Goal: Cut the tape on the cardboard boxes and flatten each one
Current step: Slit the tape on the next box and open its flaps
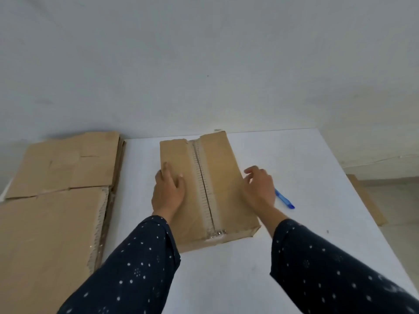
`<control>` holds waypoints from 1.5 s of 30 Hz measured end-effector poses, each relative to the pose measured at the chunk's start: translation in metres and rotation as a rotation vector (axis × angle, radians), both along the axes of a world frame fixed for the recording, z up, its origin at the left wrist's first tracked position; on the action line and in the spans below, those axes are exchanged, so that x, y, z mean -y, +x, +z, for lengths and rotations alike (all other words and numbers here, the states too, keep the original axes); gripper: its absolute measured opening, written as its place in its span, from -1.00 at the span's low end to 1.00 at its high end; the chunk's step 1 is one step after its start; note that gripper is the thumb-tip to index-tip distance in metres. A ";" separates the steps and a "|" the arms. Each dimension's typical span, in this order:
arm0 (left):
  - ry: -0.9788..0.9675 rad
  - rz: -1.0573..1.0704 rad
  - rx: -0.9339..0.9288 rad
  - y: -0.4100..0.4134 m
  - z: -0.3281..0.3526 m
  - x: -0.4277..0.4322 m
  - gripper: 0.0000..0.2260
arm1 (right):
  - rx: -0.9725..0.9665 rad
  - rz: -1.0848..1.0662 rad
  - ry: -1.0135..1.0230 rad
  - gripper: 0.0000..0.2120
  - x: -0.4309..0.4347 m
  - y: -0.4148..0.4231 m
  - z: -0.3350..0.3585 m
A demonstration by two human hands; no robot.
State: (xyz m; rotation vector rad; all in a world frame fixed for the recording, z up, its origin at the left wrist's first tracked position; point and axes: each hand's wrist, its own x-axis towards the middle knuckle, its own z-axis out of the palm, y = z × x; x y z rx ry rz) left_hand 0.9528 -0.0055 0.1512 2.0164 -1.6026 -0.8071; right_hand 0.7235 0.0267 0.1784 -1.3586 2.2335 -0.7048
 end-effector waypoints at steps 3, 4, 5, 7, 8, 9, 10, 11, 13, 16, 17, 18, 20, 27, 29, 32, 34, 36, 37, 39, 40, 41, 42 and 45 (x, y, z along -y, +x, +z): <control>-0.017 -0.031 0.075 0.000 -0.009 0.013 -0.44 | -0.120 0.013 0.137 -0.72 0.012 -0.047 -0.023; -0.026 -0.030 0.083 0.000 -0.011 0.014 -0.45 | -0.170 0.040 0.195 -0.71 0.013 -0.061 -0.033; -0.036 -0.026 0.093 0.000 -0.014 0.015 -0.45 | -0.217 0.073 0.258 -0.70 0.014 -0.071 -0.043; -0.053 -0.013 0.099 0.000 -0.018 0.015 -0.46 | -0.297 0.135 0.365 -0.66 0.011 -0.084 -0.061; -0.066 -0.005 0.096 0.001 -0.019 0.015 -0.46 | -0.332 0.155 0.388 -0.65 0.010 -0.086 -0.070; -0.073 0.000 0.093 0.001 -0.020 0.015 -0.46 | -0.357 0.163 0.388 -0.66 0.008 -0.088 -0.076; -0.080 0.002 0.093 0.001 -0.022 0.015 -0.46 | -0.366 0.166 0.377 -0.69 0.009 -0.088 -0.080; -0.085 0.002 0.095 0.002 -0.023 0.015 -0.46 | -0.357 0.167 0.366 -0.73 0.011 -0.087 -0.082; -0.091 0.000 0.104 0.002 -0.024 0.016 -0.46 | -0.280 0.126 0.327 -0.76 0.022 -0.079 -0.074; -0.136 -0.025 0.176 0.000 -0.024 0.015 -0.46 | -0.140 0.035 0.128 -0.73 0.055 -0.053 -0.039; -0.156 -0.042 0.223 0.000 -0.024 0.016 -0.47 | -0.133 0.044 0.052 -0.72 0.067 -0.042 -0.024; -0.180 -0.065 0.270 0.000 -0.024 0.015 -0.48 | -0.141 0.078 -0.011 -0.71 0.079 -0.029 -0.009; -0.227 -0.122 0.335 0.001 -0.026 0.015 -0.50 | -0.159 0.209 -0.053 -0.69 0.098 -0.001 0.016; -0.210 -0.210 0.316 0.003 -0.031 0.016 -0.50 | -0.149 0.509 0.126 -0.58 0.107 0.075 0.034; -0.212 -0.214 0.295 0.004 -0.031 0.017 -0.50 | -0.167 0.501 0.148 -0.59 0.107 0.082 0.036; -0.215 -0.222 0.272 0.004 -0.033 0.018 -0.50 | -0.224 0.498 0.195 -0.66 0.105 0.091 0.042; -0.221 -0.229 0.261 0.004 -0.033 0.019 -0.50 | -0.296 0.499 0.210 -0.74 0.105 0.097 0.044; -0.230 -0.240 0.249 0.004 -0.032 0.018 -0.51 | -0.379 0.504 0.214 -0.78 0.107 0.101 0.045; -0.234 -0.246 0.244 0.004 -0.032 0.017 -0.52 | -0.415 0.506 0.217 -0.79 0.109 0.104 0.045; -0.241 -0.253 0.243 0.005 -0.032 0.017 -0.52 | -0.475 0.509 0.231 -0.83 0.111 0.109 0.046; -0.242 -0.256 0.244 0.005 -0.031 0.018 -0.52 | -0.495 0.508 0.239 -0.83 0.113 0.110 0.046; -0.243 -0.258 0.248 0.005 -0.032 0.018 -0.52 | -0.505 0.507 0.246 -0.83 0.114 0.111 0.047; -0.242 -0.260 0.254 0.005 -0.032 0.018 -0.52 | -0.507 0.508 0.251 -0.83 0.114 0.111 0.048; -0.237 -0.258 0.276 0.004 -0.034 0.019 -0.51 | -0.517 0.523 0.266 -0.86 0.107 0.111 0.050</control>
